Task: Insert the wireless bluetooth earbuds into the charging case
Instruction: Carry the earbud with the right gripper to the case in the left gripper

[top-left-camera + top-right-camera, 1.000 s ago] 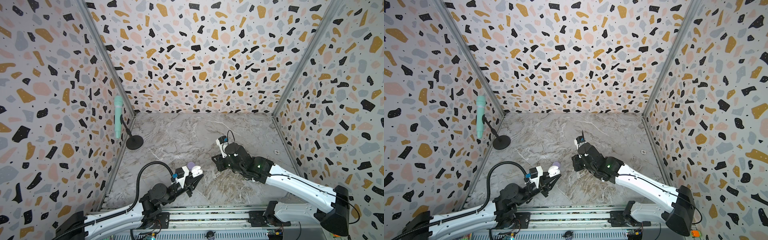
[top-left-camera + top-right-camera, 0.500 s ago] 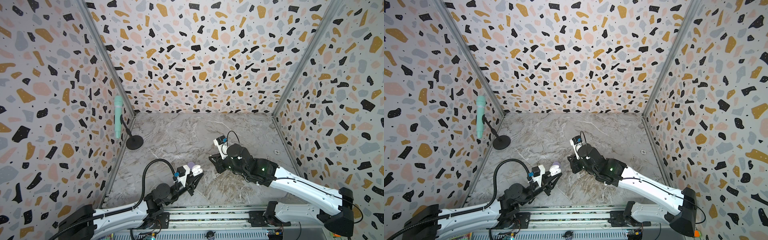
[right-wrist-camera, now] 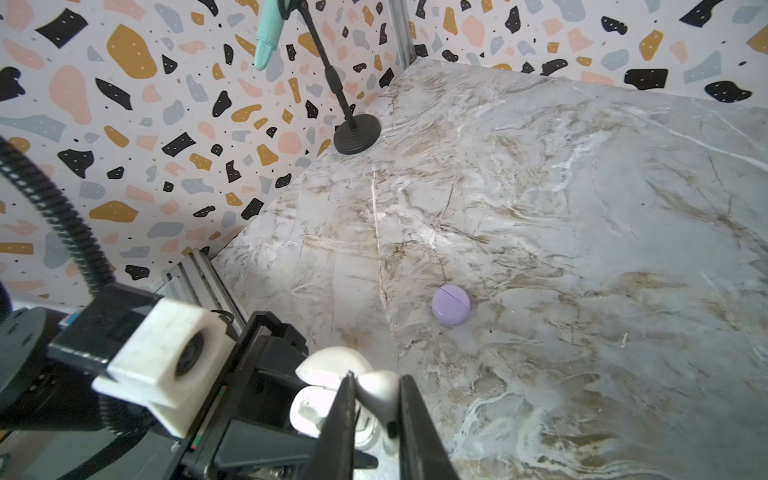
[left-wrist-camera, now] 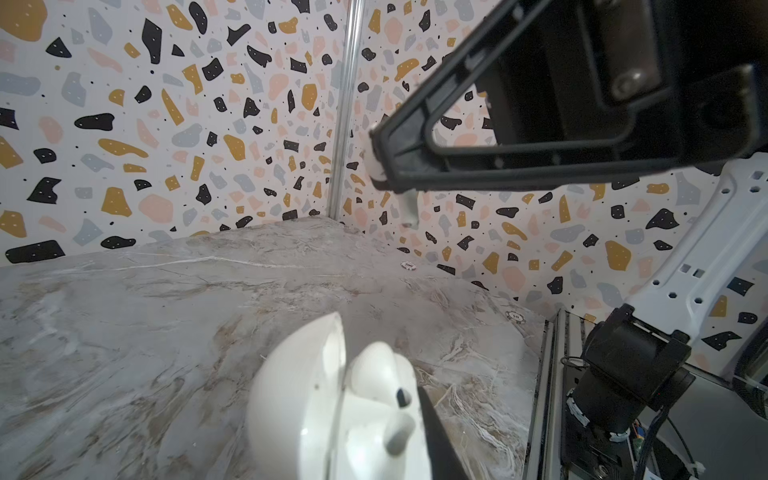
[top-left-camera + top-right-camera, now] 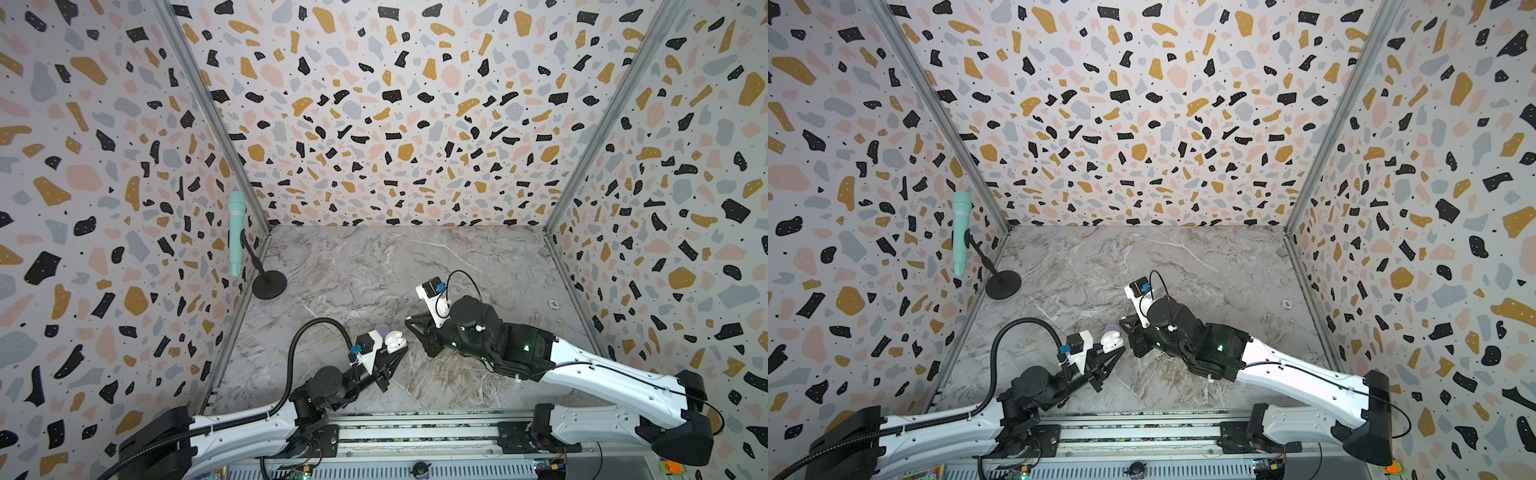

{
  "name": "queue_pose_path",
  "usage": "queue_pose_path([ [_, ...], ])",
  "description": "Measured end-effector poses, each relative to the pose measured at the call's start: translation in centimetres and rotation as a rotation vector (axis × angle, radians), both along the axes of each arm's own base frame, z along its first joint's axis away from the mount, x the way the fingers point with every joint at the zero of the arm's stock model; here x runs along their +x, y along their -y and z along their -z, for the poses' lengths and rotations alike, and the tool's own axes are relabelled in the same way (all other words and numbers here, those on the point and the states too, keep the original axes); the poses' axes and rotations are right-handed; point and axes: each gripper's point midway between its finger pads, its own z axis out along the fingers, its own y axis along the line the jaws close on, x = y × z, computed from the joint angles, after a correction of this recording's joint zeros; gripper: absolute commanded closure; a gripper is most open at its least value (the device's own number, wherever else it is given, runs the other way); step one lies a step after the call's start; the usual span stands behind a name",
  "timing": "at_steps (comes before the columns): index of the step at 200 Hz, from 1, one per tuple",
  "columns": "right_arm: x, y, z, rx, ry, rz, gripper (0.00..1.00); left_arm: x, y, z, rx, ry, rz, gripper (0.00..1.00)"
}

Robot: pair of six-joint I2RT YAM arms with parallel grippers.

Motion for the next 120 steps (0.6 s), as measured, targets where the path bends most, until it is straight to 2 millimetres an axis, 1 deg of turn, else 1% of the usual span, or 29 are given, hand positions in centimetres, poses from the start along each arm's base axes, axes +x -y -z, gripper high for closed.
queue_pose_path([
  [90, -1.4, -1.4, -1.0, 0.051, 0.015, -0.053, 0.84, -0.1, 0.1, 0.0, 0.004, 0.007, 0.007, 1.0],
  [120, -2.0, -1.8, -0.6, 0.056, 0.016, -0.077, 0.84, -0.2, 0.1, 0.0, 0.003, 0.007, 0.011, 1.0],
])
